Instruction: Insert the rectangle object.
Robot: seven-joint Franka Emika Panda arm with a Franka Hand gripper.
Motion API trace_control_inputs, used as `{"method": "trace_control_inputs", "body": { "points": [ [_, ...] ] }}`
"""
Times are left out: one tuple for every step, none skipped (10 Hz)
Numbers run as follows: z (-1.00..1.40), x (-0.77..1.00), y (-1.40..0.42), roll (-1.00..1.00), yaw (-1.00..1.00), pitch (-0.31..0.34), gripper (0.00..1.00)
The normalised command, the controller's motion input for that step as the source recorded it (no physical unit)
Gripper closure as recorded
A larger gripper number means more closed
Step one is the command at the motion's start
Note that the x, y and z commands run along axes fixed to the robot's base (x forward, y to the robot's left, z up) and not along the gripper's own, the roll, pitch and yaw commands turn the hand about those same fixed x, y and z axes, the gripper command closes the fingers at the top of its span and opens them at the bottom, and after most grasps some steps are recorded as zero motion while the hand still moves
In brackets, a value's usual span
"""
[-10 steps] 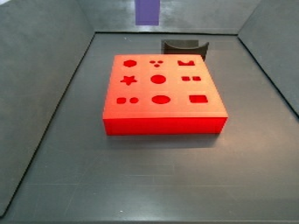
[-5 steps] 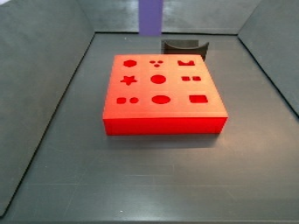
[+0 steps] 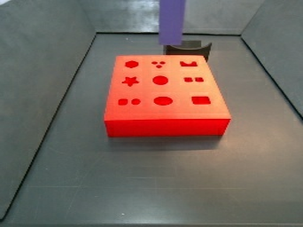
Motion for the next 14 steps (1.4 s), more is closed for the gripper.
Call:
{"method": "trace_control_inputs", "body": {
  "points": [
    [-0.17, 1.0, -0.19, 0.21, 0.0, 0.143, 1.0],
    [-0.33, 1.0, -0.1, 0.12, 0.0, 0.147, 1.0],
    [-0.47, 0.97, 0.0, 0.0, 0.03, 0.123, 1.0],
    [-0.6, 0.91, 0.03, 0.01, 0.06, 0.094, 1.0],
    [-0.63, 0.97, 0.08, 0.0, 0.13, 0.101, 1.0],
    [-0.6, 0.99, 0.09, 0.0, 0.2, 0.121, 1.0],
    [-0.47, 0.99, 0.0, 0.0, 0.25, 0.094, 1.0],
    [-0.25, 1.0, 0.0, 0.01, 0.13, 0.023, 1.0],
    [-0.06, 1.0, 0.0, 0.01, 0.1, -0.034, 1.0],
    [-0.05, 1.0, 0.0, 0.02, 0.13, -0.017, 1.0],
    [-0.04, 0.95, 0.0, 0.06, 0.15, -0.02, 1.0],
    [-0.03, 0.89, 0.01, 0.12, 0.16, -0.026, 1.0],
    [-0.05, 0.83, 0.0, 0.12, 0.17, -0.061, 1.0],
    [-0.06, 0.73, 0.0, 0.13, 0.19, -0.127, 1.0]
  ]
}}
